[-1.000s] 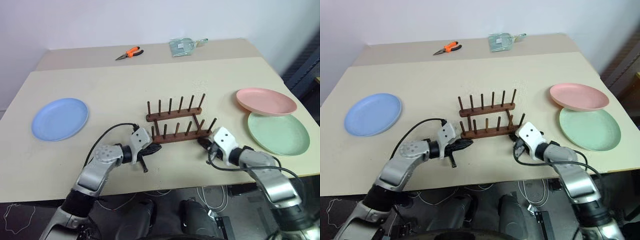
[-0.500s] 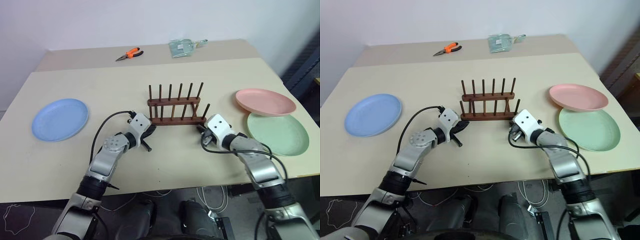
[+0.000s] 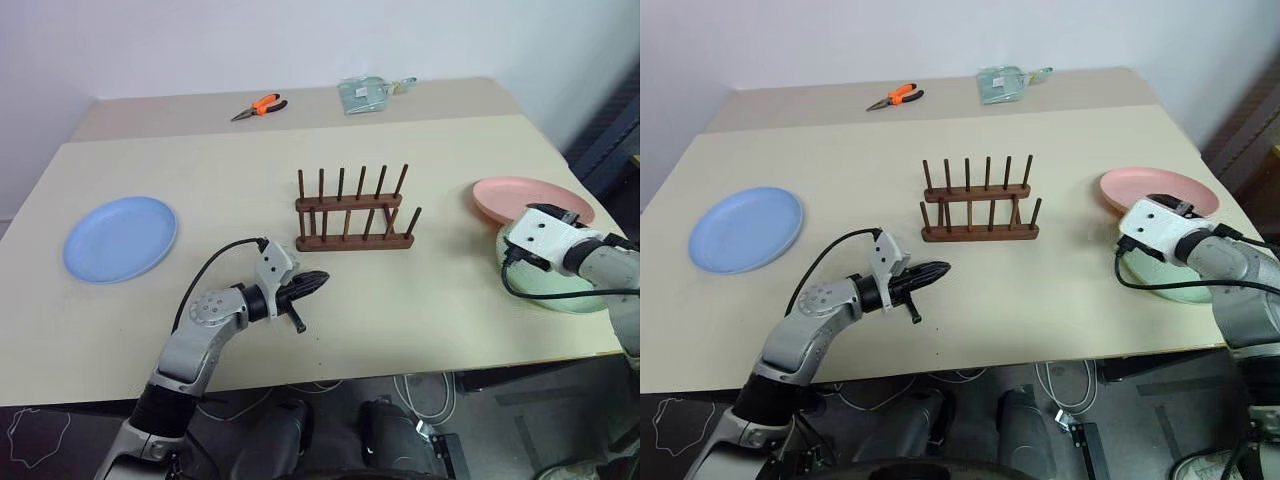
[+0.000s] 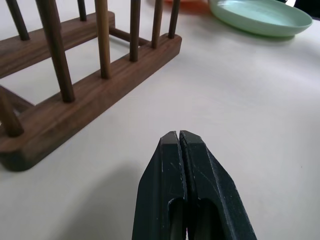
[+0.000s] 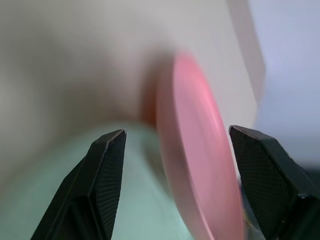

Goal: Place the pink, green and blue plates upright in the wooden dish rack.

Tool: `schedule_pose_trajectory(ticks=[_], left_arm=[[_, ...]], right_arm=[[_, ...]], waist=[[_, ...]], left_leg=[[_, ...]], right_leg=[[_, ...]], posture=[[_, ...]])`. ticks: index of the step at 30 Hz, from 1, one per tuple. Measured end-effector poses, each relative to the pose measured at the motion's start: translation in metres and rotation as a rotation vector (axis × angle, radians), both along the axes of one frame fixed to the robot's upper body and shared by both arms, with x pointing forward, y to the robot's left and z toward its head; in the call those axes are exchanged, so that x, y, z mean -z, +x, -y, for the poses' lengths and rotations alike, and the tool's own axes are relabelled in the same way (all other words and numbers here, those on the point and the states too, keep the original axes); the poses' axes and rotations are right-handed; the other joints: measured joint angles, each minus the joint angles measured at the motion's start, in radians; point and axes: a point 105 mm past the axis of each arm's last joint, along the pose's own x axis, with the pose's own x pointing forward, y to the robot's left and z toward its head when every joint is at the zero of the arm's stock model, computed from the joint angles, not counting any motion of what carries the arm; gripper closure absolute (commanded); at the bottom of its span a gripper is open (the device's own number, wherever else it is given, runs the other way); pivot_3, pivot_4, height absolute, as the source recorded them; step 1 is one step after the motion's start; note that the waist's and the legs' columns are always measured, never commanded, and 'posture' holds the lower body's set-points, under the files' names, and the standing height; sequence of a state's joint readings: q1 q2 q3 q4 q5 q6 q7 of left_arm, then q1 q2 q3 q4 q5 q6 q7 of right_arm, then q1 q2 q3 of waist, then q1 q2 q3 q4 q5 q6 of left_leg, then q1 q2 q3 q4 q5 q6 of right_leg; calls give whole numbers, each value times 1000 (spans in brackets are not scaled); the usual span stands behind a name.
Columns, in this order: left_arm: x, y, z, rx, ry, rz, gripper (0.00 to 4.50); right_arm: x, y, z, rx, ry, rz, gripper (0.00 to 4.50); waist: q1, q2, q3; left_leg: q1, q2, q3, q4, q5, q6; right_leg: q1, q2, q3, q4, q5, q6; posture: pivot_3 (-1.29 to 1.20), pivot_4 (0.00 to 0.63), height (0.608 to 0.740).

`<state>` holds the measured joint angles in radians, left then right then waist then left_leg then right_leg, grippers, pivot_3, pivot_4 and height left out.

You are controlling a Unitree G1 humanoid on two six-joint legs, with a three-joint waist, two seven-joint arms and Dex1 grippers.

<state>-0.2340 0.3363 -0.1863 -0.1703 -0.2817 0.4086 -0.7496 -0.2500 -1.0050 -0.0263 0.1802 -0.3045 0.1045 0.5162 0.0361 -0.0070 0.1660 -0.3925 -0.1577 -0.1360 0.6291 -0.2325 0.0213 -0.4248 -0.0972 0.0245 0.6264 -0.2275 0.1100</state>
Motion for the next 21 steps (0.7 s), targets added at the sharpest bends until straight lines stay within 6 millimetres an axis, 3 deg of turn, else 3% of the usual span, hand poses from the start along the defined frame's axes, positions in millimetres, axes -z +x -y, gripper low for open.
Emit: schedule_pose_trajectory(ticks=[3, 8, 12, 16, 19, 21], left_arm=[[-8, -1, 4, 15, -22, 19, 4500], [-10, -1, 3, 10, -21, 27, 4500], [-9, -3, 0, 2, -13, 28, 4500], [-7, -3, -4, -17, -11, 22, 4500], [-7, -2, -7, -27, -11, 23, 4500], [-8, -2, -7, -24, -16, 23, 4500]], right_arm=[[13, 4, 12, 34, -68, -28, 1888], [14, 10, 14, 20, -124, -12, 4325], [4, 15, 3, -36, -173, 49, 4426], [-30, 22, -28, -137, -88, 186, 4426], [-70, 22, -82, -264, 359, 344, 4426], [-90, 7, -127, -413, 750, 349, 4426]], waist=[[-1, 1, 0], [0, 1, 1], [0, 2, 1], [-1, 3, 3], [-8, 1, 4], [-6, 1, 5]], left_leg=[[0, 0, 0, 0, 0, 0], [0, 0, 0, 0, 0, 0], [0, 0, 0, 0, 0, 0], [0, 0, 0, 0, 0, 0], [0, 1, 0, 0, 0, 0], [0, 2, -2, 0, 0, 0]], right_leg=[[0, 0, 0, 0, 0, 0], [0, 0, 0, 0, 0, 0], [0, 0, 1, 0, 0, 0], [-1, 0, 1, 0, 0, 0], [0, 1, 1, 0, 2, 3], [-1, 2, 1, 0, 2, 3]], posture=[[0, 150, 740], [0, 150, 740], [0, 150, 740], [0, 150, 740], [0, 150, 740], [0, 150, 740]])
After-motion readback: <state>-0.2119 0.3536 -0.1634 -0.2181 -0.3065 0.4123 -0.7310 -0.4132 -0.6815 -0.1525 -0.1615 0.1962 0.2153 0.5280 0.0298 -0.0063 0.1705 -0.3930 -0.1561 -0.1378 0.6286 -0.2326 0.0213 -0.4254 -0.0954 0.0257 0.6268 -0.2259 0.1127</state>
